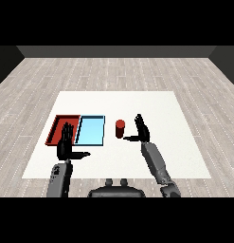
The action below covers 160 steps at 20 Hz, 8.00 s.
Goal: Pick the red can and put it in the red box
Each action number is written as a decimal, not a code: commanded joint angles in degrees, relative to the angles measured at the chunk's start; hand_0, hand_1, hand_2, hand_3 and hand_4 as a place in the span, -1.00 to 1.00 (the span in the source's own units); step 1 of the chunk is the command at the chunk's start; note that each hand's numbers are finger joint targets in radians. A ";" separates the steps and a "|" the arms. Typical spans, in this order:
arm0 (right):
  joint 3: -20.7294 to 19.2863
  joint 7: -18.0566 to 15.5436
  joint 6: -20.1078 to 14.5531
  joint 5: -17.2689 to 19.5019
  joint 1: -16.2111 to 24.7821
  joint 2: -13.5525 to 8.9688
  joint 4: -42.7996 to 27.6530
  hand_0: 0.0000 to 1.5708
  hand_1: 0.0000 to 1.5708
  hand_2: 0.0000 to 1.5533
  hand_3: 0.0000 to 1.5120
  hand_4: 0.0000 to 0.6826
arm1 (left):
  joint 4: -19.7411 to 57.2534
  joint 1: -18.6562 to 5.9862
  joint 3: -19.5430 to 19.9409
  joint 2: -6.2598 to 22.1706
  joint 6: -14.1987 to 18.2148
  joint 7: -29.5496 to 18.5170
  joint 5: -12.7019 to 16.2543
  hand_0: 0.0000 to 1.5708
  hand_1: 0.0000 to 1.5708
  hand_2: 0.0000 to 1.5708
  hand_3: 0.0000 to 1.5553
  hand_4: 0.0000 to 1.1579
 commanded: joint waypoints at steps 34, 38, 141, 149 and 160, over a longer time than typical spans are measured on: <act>18.87 -14.58 -4.45 -27.52 -20.09 0.04 33.78 -1.00 -1.00 -1.00 -1.00 -1.00 | 1.05 -2.54 0.06 0.10 -0.15 -0.06 1.18 -1.00 -1.00 -1.00 -1.00 -1.00; 20.99 -10.50 -8.55 -25.35 -15.84 0.04 23.13 -1.00 -1.00 -1.00 -1.00 -1.00 | 3.73 -4.61 -0.74 -1.13 1.62 -1.39 -0.71 -1.00 -1.00 -1.00 -1.00 -1.00; 27.38 5.35 -31.56 0.27 1.67 -7.15 -33.94 0.86 0.86 0.84 0.83 0.91 | 14.27 -19.82 -27.97 -2.14 21.50 15.50 1.05 -1.00 -1.00 -1.00 -1.00 -1.00; 25.08 8.23 -28.48 5.35 4.55 -2.67 -37.27 0.86 0.86 0.86 0.84 0.97 | 17.62 -17.59 -27.38 -2.14 16.70 11.38 2.90 -1.00 -1.00 -1.00 -1.00 -1.00; 26.24 4.72 -29.03 0.35 -1.63 0.03 -30.85 0.93 0.93 0.87 0.88 0.91 | 24.34 -22.00 -32.53 -2.14 21.22 5.31 9.38 -1.00 -1.00 -1.00 -1.00 -1.00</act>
